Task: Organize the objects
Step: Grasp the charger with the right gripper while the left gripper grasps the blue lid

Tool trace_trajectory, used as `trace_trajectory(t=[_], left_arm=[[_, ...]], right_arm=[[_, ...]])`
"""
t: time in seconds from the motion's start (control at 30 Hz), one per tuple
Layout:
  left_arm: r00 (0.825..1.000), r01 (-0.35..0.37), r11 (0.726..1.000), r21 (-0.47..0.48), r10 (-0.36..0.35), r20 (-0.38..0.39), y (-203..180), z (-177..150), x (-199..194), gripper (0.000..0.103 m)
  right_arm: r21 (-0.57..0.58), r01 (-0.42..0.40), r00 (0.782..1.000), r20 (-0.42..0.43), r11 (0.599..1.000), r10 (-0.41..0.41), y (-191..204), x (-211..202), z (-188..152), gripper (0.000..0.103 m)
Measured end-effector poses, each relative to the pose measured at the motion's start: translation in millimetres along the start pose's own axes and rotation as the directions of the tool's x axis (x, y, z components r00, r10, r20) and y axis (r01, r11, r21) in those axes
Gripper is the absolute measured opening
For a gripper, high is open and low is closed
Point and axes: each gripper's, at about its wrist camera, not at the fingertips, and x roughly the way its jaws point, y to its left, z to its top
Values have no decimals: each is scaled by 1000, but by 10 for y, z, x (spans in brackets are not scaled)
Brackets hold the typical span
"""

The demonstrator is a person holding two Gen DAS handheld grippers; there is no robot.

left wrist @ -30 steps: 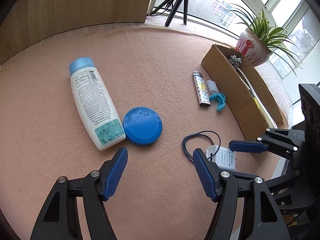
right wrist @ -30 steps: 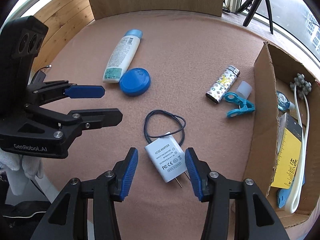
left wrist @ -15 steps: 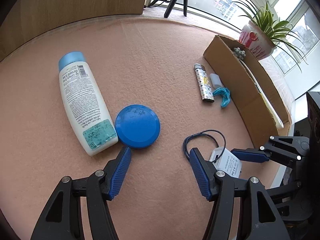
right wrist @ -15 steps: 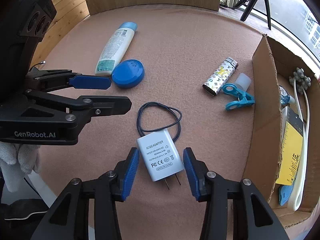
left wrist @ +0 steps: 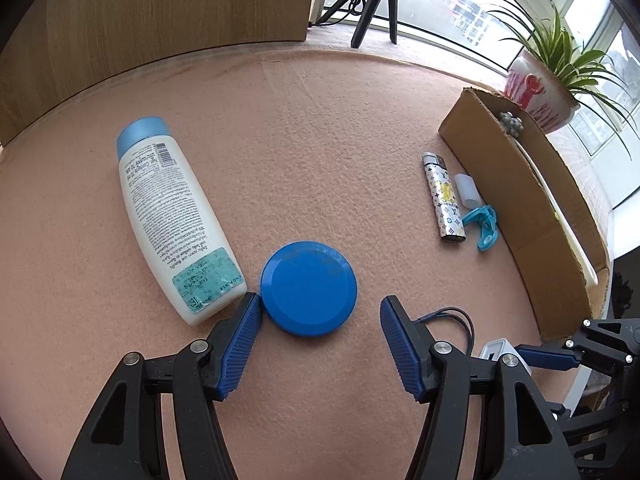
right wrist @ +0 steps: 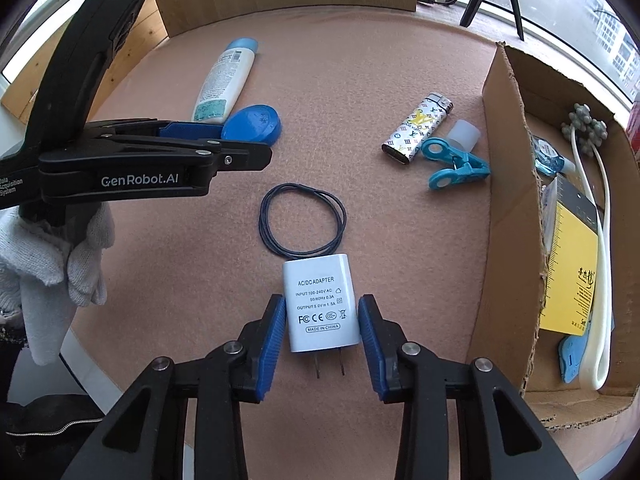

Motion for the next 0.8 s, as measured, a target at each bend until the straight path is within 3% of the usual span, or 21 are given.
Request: trace_trajectory(t=[0.3, 0.43, 0.6, 0.8], left_arm=[[997, -72, 997, 27, 71, 21, -71, 133, 105, 65], [991, -129, 990, 65, 127, 32, -108, 97, 109, 54], [992, -126, 989, 73, 124, 37, -83, 41, 75, 54], [995, -98, 995, 13, 98, 27, 8, 7, -32, 54]], right_arm=[[41, 26, 1000, 12, 999, -27, -63, -62, -114, 34], [51, 27, 999, 21, 998, -28, -50, -81, -133, 34], [52, 30, 999, 33, 998, -32, -46, -114, -124, 34], [53, 19, 997, 80, 998, -23, -64, -234, -9, 33]])
